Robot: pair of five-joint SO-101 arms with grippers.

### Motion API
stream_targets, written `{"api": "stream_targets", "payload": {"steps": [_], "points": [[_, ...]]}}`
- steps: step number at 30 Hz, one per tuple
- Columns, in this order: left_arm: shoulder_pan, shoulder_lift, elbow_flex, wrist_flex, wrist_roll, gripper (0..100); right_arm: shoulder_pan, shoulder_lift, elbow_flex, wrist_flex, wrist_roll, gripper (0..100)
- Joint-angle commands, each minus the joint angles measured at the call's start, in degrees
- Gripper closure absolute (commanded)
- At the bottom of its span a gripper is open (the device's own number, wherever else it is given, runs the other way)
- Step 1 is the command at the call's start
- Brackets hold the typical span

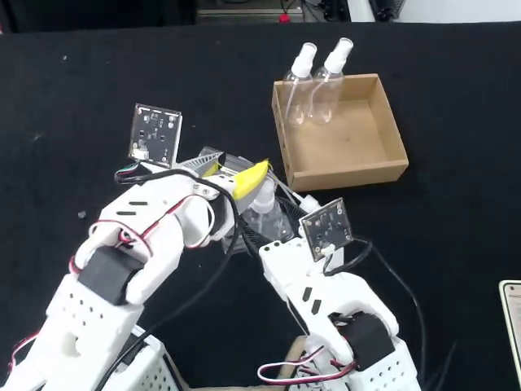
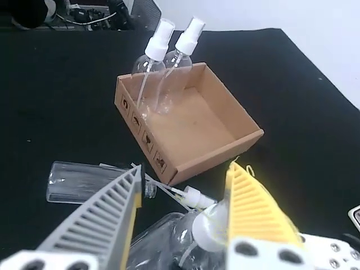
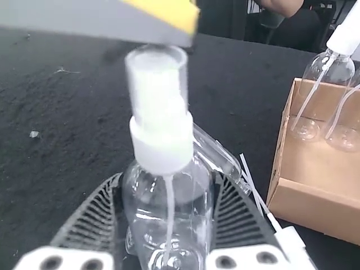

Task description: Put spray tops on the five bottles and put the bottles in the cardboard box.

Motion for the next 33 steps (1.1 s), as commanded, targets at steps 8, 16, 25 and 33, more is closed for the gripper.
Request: {"api": "stream_targets", "payload": {"steps": [8,16,25,33], "points": [[-15.43,-9.32,-7.87,7.30,-1.05,77,-0.09,-6.99,-0.84,-1.93,-0.35,98.4],[-38.20,-12.57,11.56,7.12,-1.05,77,0.00,-6.90,-1.54,0.18,6.24,98.6],[-39.69,-20.66,31.96,-5.54,-0.53,77,1.58,-6.55,-5.58,6.42,6.95,98.5],[-39.69,-31.91,43.30,-7.56,-1.05,77,10.81,-5.67,-6.64,6.59,6.77,98.4]]}}
